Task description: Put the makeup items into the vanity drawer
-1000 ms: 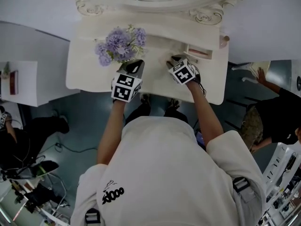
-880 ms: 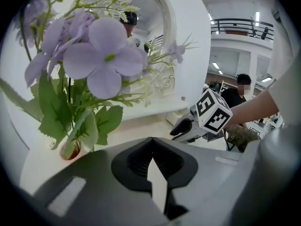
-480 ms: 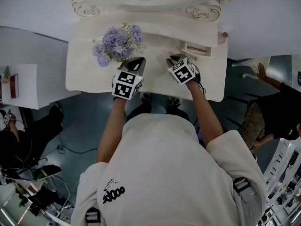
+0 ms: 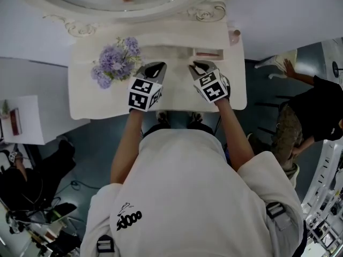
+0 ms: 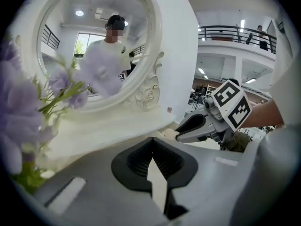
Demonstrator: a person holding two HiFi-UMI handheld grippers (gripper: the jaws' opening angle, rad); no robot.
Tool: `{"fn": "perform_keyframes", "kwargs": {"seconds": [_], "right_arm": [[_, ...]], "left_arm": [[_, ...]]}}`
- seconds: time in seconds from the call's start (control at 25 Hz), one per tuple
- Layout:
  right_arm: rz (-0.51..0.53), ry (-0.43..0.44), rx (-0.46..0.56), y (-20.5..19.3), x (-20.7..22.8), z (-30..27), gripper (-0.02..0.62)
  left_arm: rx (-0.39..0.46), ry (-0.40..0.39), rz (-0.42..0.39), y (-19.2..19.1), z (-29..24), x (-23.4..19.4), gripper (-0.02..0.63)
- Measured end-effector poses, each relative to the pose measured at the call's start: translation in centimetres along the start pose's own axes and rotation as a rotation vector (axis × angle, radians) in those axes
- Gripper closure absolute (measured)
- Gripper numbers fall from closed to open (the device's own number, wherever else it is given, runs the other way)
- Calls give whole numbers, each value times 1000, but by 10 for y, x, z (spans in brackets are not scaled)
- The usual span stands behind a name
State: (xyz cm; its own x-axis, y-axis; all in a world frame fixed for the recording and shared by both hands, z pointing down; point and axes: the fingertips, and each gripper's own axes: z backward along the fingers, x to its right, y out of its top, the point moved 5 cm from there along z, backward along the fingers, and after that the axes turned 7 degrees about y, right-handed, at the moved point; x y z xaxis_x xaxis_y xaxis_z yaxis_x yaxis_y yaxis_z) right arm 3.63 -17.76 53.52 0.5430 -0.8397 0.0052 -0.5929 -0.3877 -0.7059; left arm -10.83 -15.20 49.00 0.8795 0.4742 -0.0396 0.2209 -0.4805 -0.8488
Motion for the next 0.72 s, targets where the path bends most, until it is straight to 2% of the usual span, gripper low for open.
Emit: {"fn": "perform_keyframes", "kwargs": {"seconds": [0.32,0.72], "right_arm": [[-120,-121,30,-15,47,39,523],[-295,-138,-22,-50,97,27,508]], "left_arm": [[7,-79,-58,24,-30,26,588],[-21,-89,-64,29,-49,34,588]]}}
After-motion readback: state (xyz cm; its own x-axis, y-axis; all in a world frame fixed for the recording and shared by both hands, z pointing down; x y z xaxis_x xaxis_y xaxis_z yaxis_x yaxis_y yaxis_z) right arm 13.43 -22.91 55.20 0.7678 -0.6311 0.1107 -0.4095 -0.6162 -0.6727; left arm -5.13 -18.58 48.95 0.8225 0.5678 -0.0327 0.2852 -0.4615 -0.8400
